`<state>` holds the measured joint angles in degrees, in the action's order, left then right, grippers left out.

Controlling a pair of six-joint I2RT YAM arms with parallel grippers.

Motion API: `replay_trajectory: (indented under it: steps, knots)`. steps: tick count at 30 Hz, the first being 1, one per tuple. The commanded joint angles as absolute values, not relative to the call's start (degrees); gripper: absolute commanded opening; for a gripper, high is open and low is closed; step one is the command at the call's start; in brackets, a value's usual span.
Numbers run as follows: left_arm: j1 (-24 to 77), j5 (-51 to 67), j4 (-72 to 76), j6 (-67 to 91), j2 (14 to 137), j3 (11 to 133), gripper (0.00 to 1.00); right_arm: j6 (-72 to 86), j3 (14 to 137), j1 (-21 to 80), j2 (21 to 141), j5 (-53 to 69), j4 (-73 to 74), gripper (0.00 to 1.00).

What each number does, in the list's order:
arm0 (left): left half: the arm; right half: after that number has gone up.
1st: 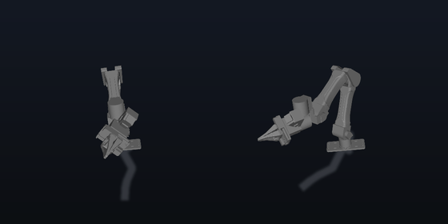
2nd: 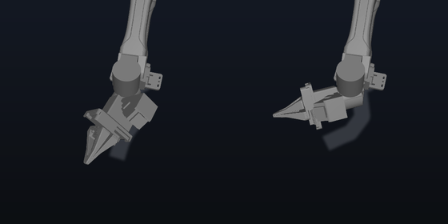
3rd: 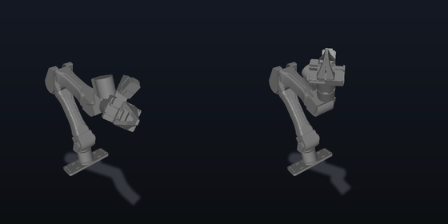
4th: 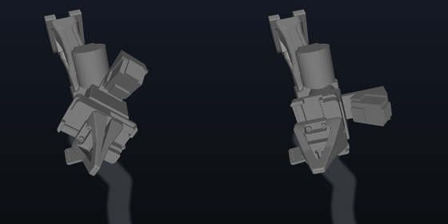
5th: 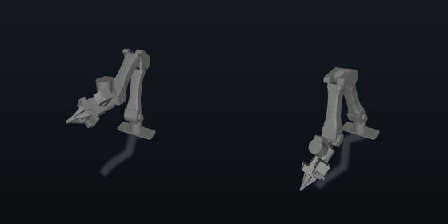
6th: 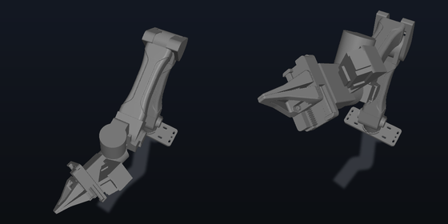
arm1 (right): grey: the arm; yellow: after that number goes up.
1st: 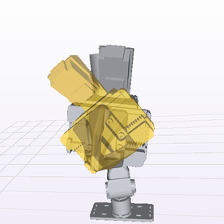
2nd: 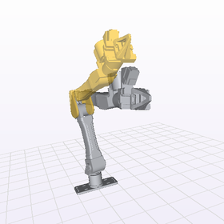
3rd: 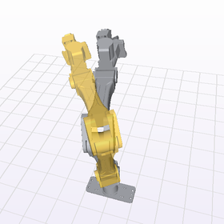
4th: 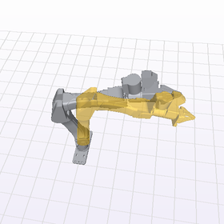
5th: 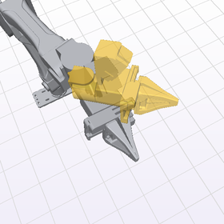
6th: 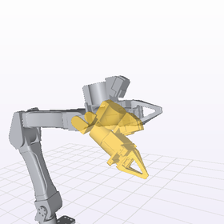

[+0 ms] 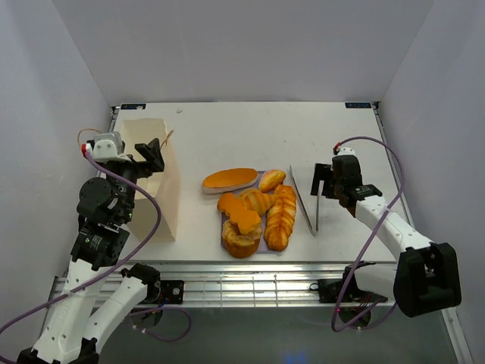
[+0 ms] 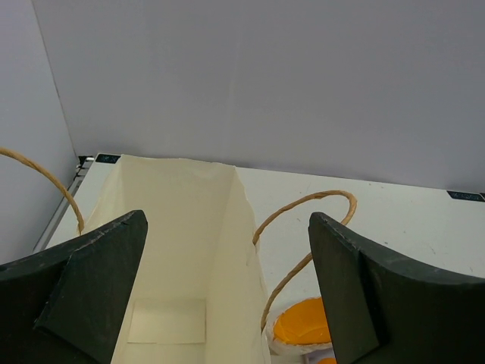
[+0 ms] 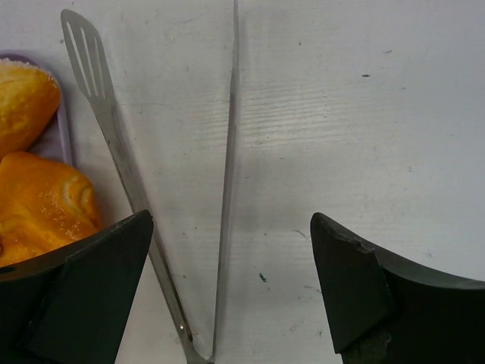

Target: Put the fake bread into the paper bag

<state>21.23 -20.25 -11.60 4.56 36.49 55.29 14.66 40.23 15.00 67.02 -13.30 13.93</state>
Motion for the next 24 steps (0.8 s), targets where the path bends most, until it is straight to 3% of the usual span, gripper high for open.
replay_trajectory:
  steps: [1,8,24]
  knots:
    - [21.62,-21.45,-8.80,4.57,34.81,53.80,0.98,11.60,39.99,15.12,69.08,-7.05,11.08,0.90]
    - [21.71,-22.58,-7.12,4.92,34.10,51.86,0.98,9.84,39.90,17.49,73.21,-1.32,10.99,0.90]
    - [21.71,-22.85,-6.15,5.71,33.57,50.71,0.98,10.72,40.43,18.81,85.34,-4.83,8.88,0.90]
